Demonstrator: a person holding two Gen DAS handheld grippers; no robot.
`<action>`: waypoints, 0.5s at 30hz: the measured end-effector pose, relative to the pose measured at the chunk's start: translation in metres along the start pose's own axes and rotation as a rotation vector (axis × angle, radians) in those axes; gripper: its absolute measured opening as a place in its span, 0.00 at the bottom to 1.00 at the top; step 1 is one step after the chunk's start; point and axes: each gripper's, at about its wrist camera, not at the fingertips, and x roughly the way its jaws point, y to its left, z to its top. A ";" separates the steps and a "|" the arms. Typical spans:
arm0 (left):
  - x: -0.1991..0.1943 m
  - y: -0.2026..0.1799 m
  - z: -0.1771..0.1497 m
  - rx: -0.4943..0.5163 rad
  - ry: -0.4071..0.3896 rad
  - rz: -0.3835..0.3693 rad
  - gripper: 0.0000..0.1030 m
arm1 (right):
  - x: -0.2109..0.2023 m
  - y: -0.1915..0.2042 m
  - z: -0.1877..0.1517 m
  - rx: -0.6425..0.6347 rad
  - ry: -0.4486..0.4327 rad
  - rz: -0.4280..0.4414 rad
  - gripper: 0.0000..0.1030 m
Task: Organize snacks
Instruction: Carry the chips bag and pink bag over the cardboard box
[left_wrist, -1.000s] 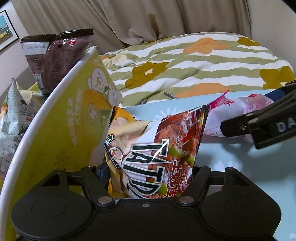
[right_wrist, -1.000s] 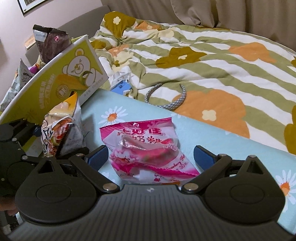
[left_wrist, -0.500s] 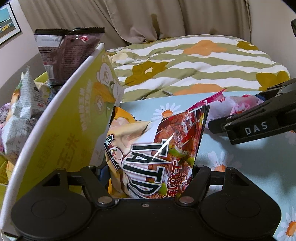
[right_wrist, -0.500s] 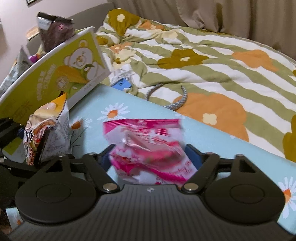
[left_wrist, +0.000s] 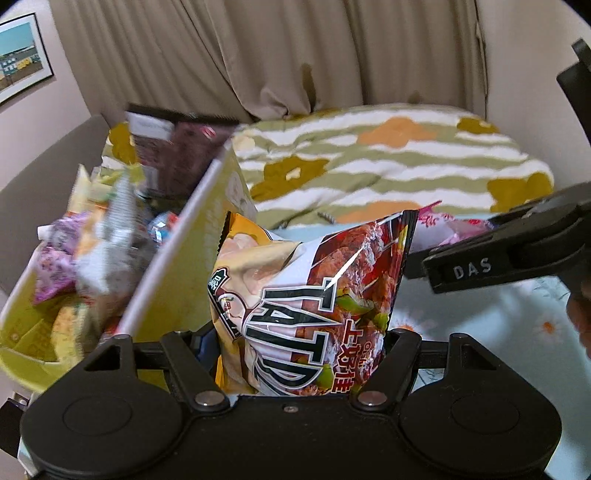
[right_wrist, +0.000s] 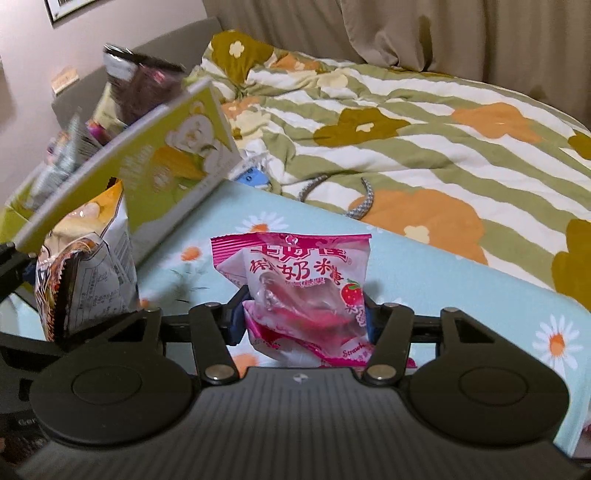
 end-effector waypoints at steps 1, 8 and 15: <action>-0.008 0.004 0.000 -0.004 -0.013 -0.003 0.74 | -0.007 0.006 0.000 0.001 -0.008 -0.001 0.69; -0.065 0.042 -0.011 -0.059 -0.103 -0.030 0.74 | -0.062 0.059 0.002 0.026 -0.086 -0.023 0.69; -0.100 0.102 -0.025 -0.089 -0.151 -0.067 0.74 | -0.103 0.129 0.004 0.074 -0.150 -0.060 0.69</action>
